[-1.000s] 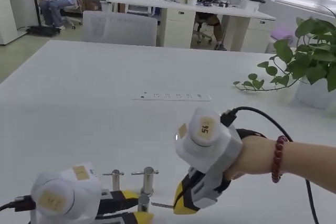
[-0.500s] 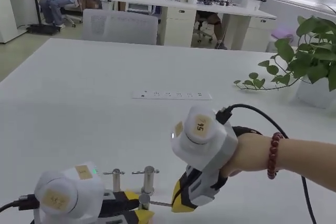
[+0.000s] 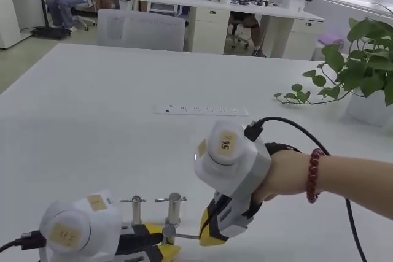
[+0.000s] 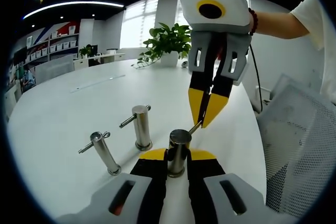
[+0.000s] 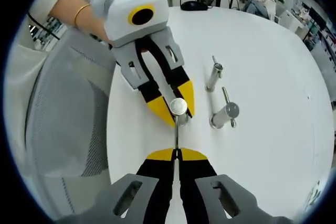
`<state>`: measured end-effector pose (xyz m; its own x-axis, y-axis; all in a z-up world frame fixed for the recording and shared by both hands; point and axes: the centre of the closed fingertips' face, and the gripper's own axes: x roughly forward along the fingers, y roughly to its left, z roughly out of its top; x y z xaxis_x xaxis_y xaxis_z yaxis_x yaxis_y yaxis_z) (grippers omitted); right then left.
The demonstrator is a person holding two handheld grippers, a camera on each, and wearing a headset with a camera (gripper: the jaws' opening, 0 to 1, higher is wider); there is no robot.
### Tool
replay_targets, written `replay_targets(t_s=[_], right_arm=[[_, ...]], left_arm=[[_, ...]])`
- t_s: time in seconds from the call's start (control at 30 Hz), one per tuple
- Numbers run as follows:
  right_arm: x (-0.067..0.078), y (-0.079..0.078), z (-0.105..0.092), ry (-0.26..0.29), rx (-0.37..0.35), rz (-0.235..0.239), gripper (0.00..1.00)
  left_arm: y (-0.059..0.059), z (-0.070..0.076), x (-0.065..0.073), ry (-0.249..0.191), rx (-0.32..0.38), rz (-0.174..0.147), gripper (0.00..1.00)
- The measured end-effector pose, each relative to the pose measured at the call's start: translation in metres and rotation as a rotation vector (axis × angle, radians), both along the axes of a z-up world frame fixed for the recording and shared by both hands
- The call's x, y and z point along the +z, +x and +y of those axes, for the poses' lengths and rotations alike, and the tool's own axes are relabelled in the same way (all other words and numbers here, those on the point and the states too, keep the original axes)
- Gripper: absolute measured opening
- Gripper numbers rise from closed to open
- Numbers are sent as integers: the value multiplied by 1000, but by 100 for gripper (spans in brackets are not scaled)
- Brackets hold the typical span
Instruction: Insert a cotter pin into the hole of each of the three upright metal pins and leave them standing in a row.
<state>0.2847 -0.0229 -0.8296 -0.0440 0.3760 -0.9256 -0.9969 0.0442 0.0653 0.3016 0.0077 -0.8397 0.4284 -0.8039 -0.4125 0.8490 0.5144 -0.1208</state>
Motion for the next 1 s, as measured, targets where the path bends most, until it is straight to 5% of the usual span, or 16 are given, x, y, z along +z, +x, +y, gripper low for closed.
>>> replay_targets(t_s=[1.0], right_arm=[[4, -1, 8, -40, -70, -8, 3]], left_arm=[[0, 0, -3, 3, 31, -22, 12]])
